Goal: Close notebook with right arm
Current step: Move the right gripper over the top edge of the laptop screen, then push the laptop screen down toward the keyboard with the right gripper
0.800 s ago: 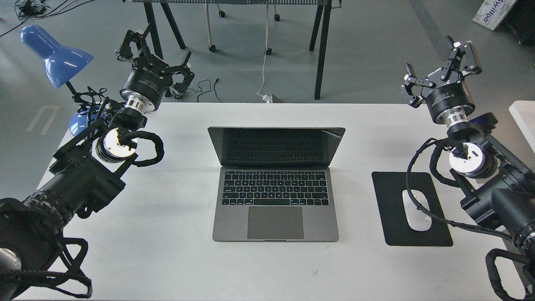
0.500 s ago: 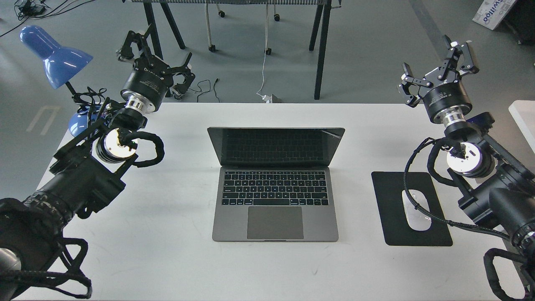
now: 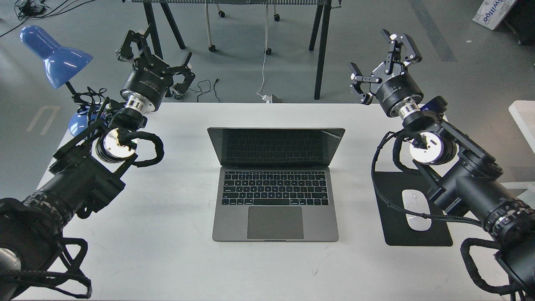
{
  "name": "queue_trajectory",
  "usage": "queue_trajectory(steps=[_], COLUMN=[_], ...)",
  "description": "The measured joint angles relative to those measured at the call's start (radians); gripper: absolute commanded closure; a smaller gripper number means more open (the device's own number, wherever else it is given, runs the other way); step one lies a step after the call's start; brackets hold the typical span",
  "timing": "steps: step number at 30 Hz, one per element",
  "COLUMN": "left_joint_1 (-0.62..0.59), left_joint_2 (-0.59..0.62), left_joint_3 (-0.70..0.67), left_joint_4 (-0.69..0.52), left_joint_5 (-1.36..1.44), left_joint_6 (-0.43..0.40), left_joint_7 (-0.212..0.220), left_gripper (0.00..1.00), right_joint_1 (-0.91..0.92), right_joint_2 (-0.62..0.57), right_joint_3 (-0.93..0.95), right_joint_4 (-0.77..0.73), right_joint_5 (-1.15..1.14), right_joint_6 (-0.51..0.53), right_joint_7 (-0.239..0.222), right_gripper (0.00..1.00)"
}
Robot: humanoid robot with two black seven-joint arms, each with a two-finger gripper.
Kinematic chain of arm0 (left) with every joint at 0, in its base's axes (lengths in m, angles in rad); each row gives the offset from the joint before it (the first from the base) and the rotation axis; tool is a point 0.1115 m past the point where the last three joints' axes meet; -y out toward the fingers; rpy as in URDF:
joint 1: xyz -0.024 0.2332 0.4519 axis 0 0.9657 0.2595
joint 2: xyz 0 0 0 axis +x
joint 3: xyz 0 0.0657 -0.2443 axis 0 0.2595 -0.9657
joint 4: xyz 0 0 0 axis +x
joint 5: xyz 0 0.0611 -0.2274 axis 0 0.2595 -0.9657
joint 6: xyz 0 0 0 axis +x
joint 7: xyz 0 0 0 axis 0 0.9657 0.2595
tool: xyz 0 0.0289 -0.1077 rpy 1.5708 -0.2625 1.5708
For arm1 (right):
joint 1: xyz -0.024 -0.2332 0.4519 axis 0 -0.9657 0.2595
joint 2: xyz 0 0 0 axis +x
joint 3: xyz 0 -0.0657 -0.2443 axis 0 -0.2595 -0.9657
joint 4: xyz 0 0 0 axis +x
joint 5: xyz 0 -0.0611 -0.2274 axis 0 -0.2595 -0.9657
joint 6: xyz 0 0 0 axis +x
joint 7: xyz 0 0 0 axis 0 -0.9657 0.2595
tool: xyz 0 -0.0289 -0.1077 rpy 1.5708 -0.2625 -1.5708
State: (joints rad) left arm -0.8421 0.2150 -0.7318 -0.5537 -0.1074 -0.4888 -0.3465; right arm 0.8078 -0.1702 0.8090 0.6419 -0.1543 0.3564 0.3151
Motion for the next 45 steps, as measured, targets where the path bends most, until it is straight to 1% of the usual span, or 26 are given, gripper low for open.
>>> queue_trajectory(steps=[6, 10, 18, 22, 28, 34, 39, 45], left_joint_1=[0.0, 0.0, 0.0, 0.0, 0.0, 0.0, 0.0, 0.0], left_joint_2=[0.0, 0.0, 0.0, 0.0, 0.0, 0.0, 0.0, 0.0], left_joint_3=[0.0, 0.0, 0.002, 0.002, 0.001, 0.0, 0.0, 0.0], left_joint_4=[0.0, 0.0, 0.0, 0.0, 0.0, 0.0, 0.0, 0.0], left_joint_5=[0.0, 0.0, 0.002, 0.002, 0.002, 0.002, 0.001, 0.001], left_joint_6=[0.0, 0.0, 0.0, 0.0, 0.0, 0.0, 0.0, 0.0], left_joint_7=[0.0, 0.0, 0.0, 0.0, 0.0, 0.0, 0.0, 0.0], left_gripper=[0.0, 0.0, 0.0, 0.0, 0.0, 0.0, 0.0, 0.0], right_joint_1=[-0.004, -0.03, -0.096, -0.131, -0.142, -0.142, -0.146, -0.162], right_joint_2=[0.008, 0.008, -0.002, -0.034, -0.112, -0.133, -0.133, -0.132], right_joint_3=[-0.075, -0.124, -0.146, -0.172, -0.321, -0.407, -0.469, -0.506], right_joint_4=[0.013, 0.082, 0.135, 0.186, 0.245, 0.25, 0.249, 0.243], right_joint_5=[0.0, 0.001, -0.006, -0.018, -0.034, -0.075, -0.168, -0.223], right_joint_6=[0.007, 0.029, 0.054, 0.055, 0.055, 0.055, 0.051, 0.044], right_joint_7=[-0.002, -0.001, -0.005, -0.02, -0.017, -0.013, -0.011, -0.01], right_gripper=[0.0, 0.0, 0.0, 0.0, 0.0, 0.0, 0.0, 0.0])
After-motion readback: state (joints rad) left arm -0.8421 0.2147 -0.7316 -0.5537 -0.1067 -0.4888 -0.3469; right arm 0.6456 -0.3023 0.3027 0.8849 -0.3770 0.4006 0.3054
